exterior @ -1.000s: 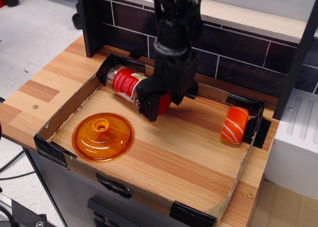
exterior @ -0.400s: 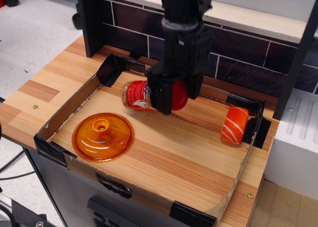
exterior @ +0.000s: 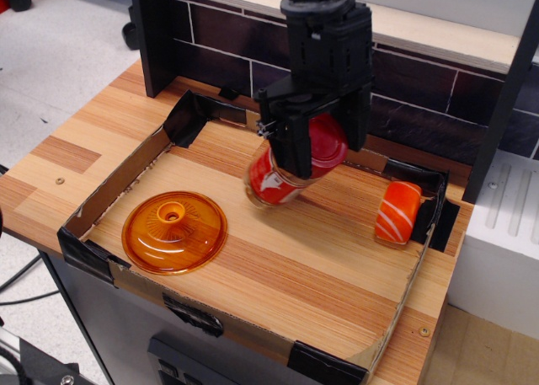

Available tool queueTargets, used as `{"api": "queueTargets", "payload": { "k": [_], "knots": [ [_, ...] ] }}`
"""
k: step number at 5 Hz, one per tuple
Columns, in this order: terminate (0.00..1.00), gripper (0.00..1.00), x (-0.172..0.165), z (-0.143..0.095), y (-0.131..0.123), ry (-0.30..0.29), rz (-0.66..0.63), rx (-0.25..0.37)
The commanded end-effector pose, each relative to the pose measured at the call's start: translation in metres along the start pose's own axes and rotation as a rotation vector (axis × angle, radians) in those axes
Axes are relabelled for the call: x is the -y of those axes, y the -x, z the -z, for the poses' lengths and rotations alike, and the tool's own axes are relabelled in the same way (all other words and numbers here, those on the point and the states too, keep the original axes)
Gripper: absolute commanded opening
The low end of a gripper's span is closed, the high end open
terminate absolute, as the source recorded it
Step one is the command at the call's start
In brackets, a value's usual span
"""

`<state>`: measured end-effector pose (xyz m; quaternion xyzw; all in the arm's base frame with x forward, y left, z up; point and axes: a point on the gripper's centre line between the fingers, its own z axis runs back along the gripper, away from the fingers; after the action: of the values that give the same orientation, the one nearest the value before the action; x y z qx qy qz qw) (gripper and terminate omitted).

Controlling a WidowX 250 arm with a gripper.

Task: Upright basil bottle

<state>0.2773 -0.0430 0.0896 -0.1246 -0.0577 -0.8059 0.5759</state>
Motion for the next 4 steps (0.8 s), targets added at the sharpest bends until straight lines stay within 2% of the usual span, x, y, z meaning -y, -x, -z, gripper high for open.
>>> {"api": "queueTargets", "payload": {
  "k": [1, 2, 3, 4],
  "knots": [
    [0.00, 0.00, -0.018, -0.020, 0.017, -0.032, 0.095, 0.177],
    [0.00, 0.00, -0.023, -0.019, 0.025, -0.020, 0.087, 0.255],
    [0.00, 0.00, -0.021, -0.017, 0.025, -0.042, 0.087, 0.258],
    [0.00, 0.00, -0.022, -0.014, 0.035, -0.051, 0.080, 0.196]
  ]
}}
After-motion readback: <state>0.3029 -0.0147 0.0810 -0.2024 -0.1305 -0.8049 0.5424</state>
